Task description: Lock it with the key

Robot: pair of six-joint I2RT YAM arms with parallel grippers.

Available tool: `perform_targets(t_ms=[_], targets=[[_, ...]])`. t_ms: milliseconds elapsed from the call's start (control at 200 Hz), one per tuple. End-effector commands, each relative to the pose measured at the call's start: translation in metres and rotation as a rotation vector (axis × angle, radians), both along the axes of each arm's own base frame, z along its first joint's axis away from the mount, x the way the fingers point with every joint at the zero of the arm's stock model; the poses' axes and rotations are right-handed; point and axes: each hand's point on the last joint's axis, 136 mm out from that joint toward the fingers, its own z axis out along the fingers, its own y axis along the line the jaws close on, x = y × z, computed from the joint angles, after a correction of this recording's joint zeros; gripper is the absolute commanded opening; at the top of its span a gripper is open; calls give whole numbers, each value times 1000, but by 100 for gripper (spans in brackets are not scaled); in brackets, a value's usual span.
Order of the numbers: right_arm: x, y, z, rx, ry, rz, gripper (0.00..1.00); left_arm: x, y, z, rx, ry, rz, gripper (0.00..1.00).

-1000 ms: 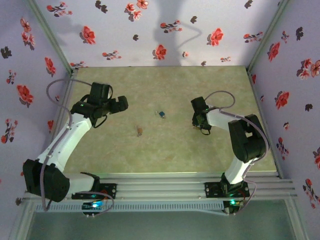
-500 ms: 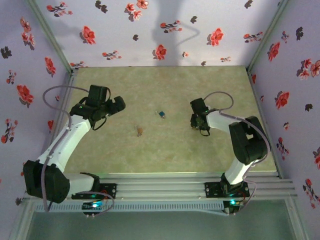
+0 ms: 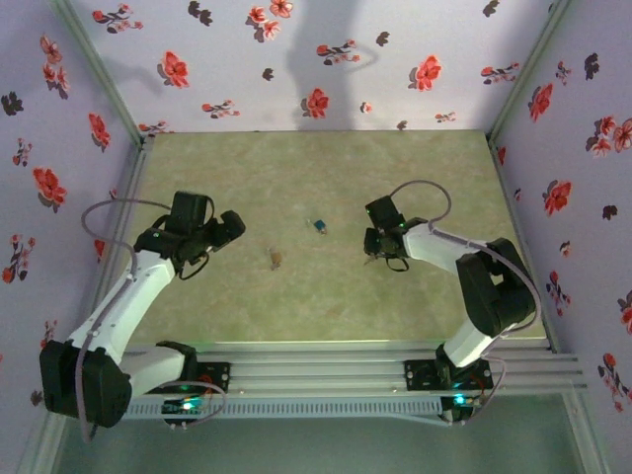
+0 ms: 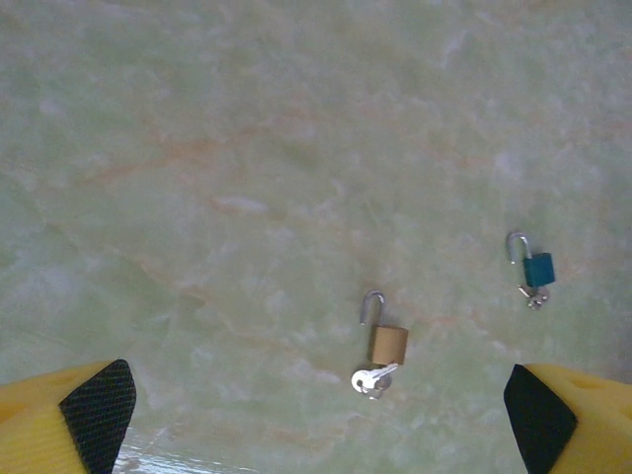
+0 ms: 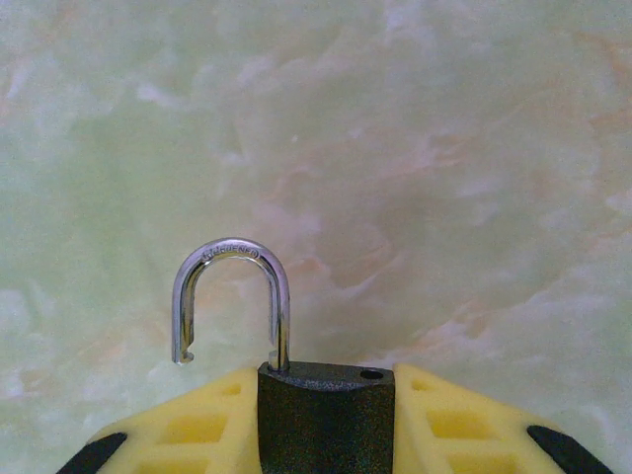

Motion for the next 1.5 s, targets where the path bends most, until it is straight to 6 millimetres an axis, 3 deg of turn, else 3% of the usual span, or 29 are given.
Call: perform_targets(t_ms=[0, 760, 1265, 1495], targets=[[-1, 12, 14, 20, -41, 56, 29, 1, -13, 4, -58, -33, -12, 100], [-33, 90, 32, 195, -91, 368, 31, 14, -108, -22, -160, -2, -172, 98], [-50, 113, 43, 277, -112, 470, 31, 24, -171, -31, -244, 29, -239, 95], [-53, 118, 45, 298, -114, 489, 31, 22, -190, -40, -283, 49, -255, 89]])
